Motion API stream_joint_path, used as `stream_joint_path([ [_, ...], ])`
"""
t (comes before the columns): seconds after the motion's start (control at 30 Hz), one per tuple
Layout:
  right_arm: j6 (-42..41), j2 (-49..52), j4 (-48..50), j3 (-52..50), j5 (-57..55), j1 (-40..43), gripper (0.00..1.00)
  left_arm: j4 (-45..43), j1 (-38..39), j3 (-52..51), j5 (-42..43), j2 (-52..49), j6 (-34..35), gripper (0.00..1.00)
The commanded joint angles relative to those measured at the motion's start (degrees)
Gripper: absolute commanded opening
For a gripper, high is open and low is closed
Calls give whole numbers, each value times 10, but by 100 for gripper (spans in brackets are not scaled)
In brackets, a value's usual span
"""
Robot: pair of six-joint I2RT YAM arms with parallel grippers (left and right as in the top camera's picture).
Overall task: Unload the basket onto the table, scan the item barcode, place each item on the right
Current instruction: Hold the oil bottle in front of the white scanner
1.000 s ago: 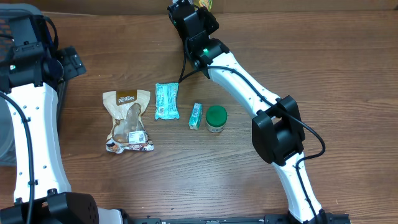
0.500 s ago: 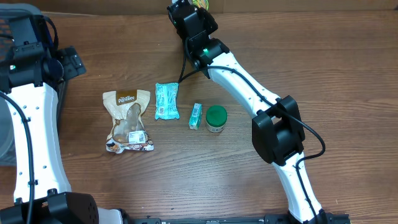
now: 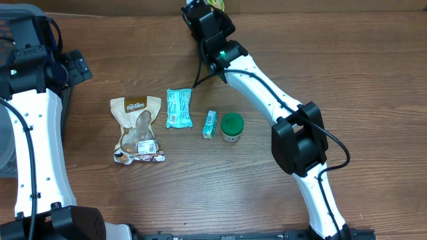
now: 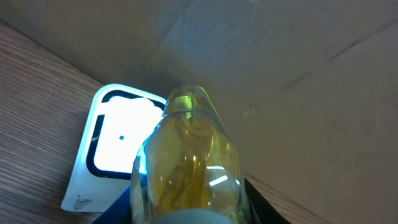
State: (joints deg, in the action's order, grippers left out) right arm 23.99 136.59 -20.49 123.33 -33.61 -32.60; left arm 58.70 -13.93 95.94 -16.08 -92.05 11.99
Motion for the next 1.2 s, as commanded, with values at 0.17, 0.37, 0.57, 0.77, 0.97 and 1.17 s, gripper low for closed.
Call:
stream_joint_path([
  [0.17,-48,-1,5,7,-1,8,4,-2,-3,6,0,-1,-2,99],
  [0.37,-48,-1,-5,7,5,9,4,-2,-3,6,0,-1,-2,100],
  [0.57,-47,-1,-11,5,18,9,4,-2,-3,6,0,-1,-2,100],
  [0.77,-47,-1,-11,5,18,9,4,-2,-3,6,0,-1,-2,100],
  [0.97,-47,-1,3,5,1,17,4,-2,-3,6,0,-1,-2,100],
  [1.17,-47,-1,3,5,3,19,4,-2,-3,6,0,-1,-2,100],
])
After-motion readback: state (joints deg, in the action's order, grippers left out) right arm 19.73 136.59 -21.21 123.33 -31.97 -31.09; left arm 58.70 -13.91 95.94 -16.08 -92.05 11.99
